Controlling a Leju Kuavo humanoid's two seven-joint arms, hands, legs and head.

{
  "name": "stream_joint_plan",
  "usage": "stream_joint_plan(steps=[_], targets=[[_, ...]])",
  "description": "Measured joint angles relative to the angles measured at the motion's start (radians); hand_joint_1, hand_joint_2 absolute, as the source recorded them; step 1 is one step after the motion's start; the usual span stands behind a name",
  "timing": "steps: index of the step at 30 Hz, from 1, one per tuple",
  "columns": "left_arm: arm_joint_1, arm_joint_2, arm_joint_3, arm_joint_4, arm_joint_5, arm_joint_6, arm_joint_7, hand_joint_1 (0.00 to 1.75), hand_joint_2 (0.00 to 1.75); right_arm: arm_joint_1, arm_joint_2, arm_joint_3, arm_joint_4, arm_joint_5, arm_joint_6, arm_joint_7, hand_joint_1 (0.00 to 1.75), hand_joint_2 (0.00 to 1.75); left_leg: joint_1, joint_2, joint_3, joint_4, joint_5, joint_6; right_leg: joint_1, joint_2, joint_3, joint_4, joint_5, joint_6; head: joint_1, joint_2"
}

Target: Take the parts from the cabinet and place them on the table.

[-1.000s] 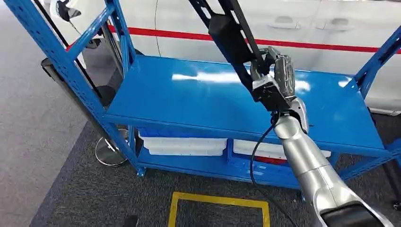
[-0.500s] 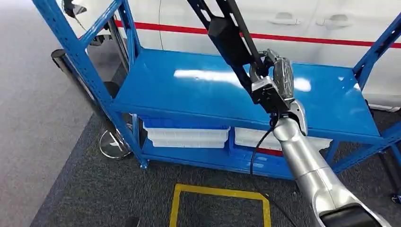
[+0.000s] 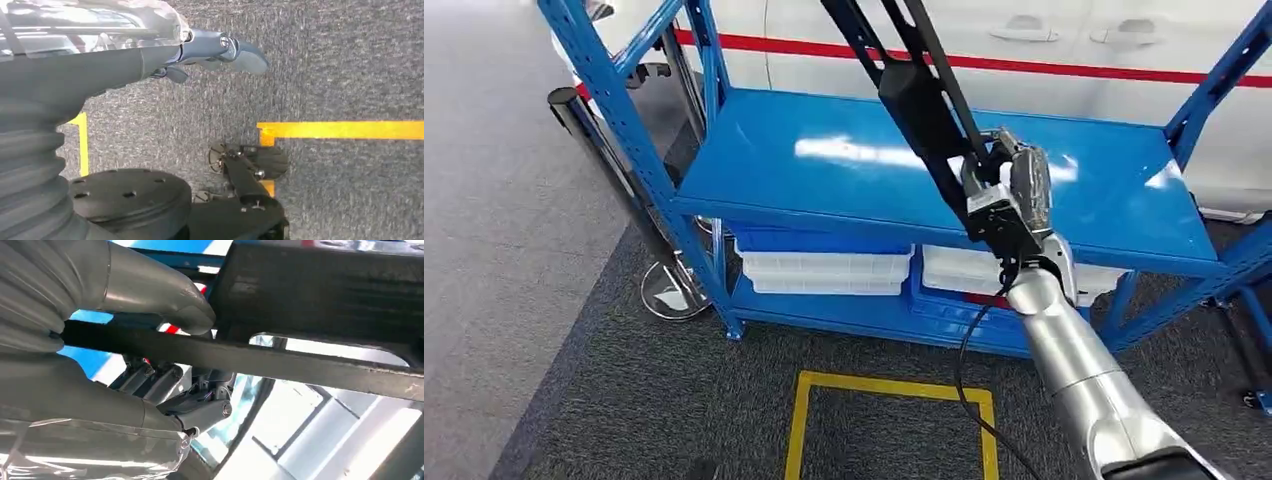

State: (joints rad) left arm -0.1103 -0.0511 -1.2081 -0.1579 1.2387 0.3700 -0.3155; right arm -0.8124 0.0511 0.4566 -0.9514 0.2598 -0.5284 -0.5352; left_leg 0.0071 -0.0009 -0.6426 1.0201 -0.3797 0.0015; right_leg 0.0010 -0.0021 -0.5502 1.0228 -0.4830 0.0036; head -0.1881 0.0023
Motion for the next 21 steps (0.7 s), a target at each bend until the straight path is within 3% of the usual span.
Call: stream_joint_plan(steps=[1,2,3,5,6,7,8,9,11,12,13,16,17,19,21], targets=[[0.003,0.000,0.000,0.000,0.000,0.001,0.000,0.00,1.75,0.016,-0.001,-0.002,-0.001,-0.005,-0.002,-0.009,1.75,1.75,-0.005,-0.002,-0.001,-0.005,0.006,-0.007,-0.005,-0.002,-0.002,-0.009,0.010,-0.010,0.000,0.000],[0.004,0.000,0.000,0.000,0.000,0.002,0.000,0.00,1.75,0.027,-0.002,-0.003,-0.002,-0.009,-0.004,-0.015,1.75,1.75,0.000,-0.003,-0.012,0.005,-0.007,-0.009,-0.012,-0.009,-0.006,-0.019,0.024,-0.016,0.000,0.000],[0.005,0.000,0.000,0.000,0.001,0.003,0.000,0.00,1.75,0.036,-0.002,-0.004,-0.002,-0.010,-0.004,-0.018,1.75,1.75,-0.002,-0.002,-0.025,0.034,-0.048,-0.016,-0.013,-0.008,-0.015,-0.021,0.033,-0.023,0.000,0.000],[0.007,0.000,0.000,0.000,0.001,0.004,0.000,0.00,1.75,0.053,-0.002,-0.007,-0.006,-0.012,-0.005,-0.023,1.75,1.75,0.003,-0.002,-0.070,0.176,-0.153,-0.024,-0.012,-0.008,-0.035,-0.019,0.047,-0.030,0.000,0.000],[0.006,0.000,0.000,0.000,0.001,0.005,-0.001,0.00,1.75,0.063,-0.002,-0.010,-0.007,-0.012,-0.005,-0.024,1.75,1.75,0.004,-0.002,-0.091,0.253,-0.190,-0.028,-0.011,-0.009,-0.045,-0.019,0.055,-0.030,0.000,0.000],[0.007,0.000,0.000,0.000,0.001,0.005,-0.002,0.00,1.75,0.076,-0.002,-0.012,-0.010,-0.012,-0.005,-0.025,1.75,1.75,0.004,-0.002,-0.097,0.301,-0.199,-0.030,-0.010,-0.009,-0.055,-0.017,0.062,-0.029,0.000,0.000],[0.007,0.001,0.000,0.000,0.001,0.005,-0.002,0.00,1.75,0.087,-0.002,-0.014,-0.012,-0.011,-0.005,-0.025,1.75,1.75,0.004,-0.002,-0.082,0.299,-0.184,-0.031,-0.010,-0.009,-0.064,-0.016,0.068,-0.027,0.000,0.000],[0.007,0.002,0.000,0.000,0.001,0.006,-0.002,0.00,1.75,0.098,-0.002,-0.016,-0.013,-0.010,-0.005,-0.026,1.75,1.75,0.004,-0.002,-0.044,0.254,-0.153,-0.031,-0.011,-0.009,-0.073,-0.013,0.074,-0.026,0.000,0.000],[0.006,0.003,0.000,0.000,0.001,0.006,-0.003,0.00,1.75,0.109,-0.003,-0.021,-0.020,-0.009,-0.005,-0.026,1.75,1.75,0.004,-0.002,0.071,0.084,-0.098,-0.024,-0.011,-0.008,-0.091,-0.004,0.084,-0.020,0.000,0.000],[0.004,0.005,0.000,0.000,0.001,0.006,-0.003,0.00,1.75,0.111,-0.003,-0.023,-0.024,-0.009,-0.005,-0.028,1.75,1.75,0.002,-0.002,0.117,0.006,-0.121,-0.015,-0.009,-0.008,-0.100,0.001,0.087,-0.016,0.000,0.000],[0.003,0.006,0.000,0.000,0.001,0.006,-0.003,0.00,1.75,0.112,-0.005,-0.027,-0.027,-0.009,-0.004,-0.031,1.75,1.75,-0.004,-0.005,0.127,-0.006,-0.117,-0.008,-0.007,-0.007,-0.103,0.003,0.094,-0.009,0.000,0.000],[0.006,0.007,0.000,0.000,0.001,0.006,-0.002,0.00,1.75,0.120,-0.005,-0.034,-0.028,-0.009,-0.003,-0.034,1.75,1.75,-0.007,-0.004,0.113,-0.008,-0.104,0.010,-0.008,-0.007,-0.104,-0.004,0.114,0.010,0.000,0.000],[0.007,0.006,0.000,0.000,0.000,0.007,-0.002,0.00,1.75,0.122,-0.007,-0.039,-0.029,-0.009,-0.003,-0.035,1.75,1.75,0.007,-0.001,0.109,-0.023,-0.087,0.020,-0.007,-0.004,-0.111,0.000,0.113,0.016,0.000,0.000],[0.004,0.008,-0.001,0.000,0.000,0.006,0.000,0.00,1.75,0.123,-0.010,-0.045,-0.029,-0.009,-0.003,-0.035,1.75,1.75,0.003,0.002,0.091,-0.023,-0.067,0.034,-0.010,0.001,-0.144,0.078,0.016,0.022,0.000,0.000],[0.005,0.007,-0.001,0.000,0.000,0.006,0.001,0.00,1.75,0.130,-0.012,-0.046,-0.029,-0.010,-0.003,-0.035,1.75,1.75,0.001,0.002,0.066,-0.022,-0.049,0.034,-0.013,0.001,-0.194,0.239,-0.078,0.029,0.001,0.000]])
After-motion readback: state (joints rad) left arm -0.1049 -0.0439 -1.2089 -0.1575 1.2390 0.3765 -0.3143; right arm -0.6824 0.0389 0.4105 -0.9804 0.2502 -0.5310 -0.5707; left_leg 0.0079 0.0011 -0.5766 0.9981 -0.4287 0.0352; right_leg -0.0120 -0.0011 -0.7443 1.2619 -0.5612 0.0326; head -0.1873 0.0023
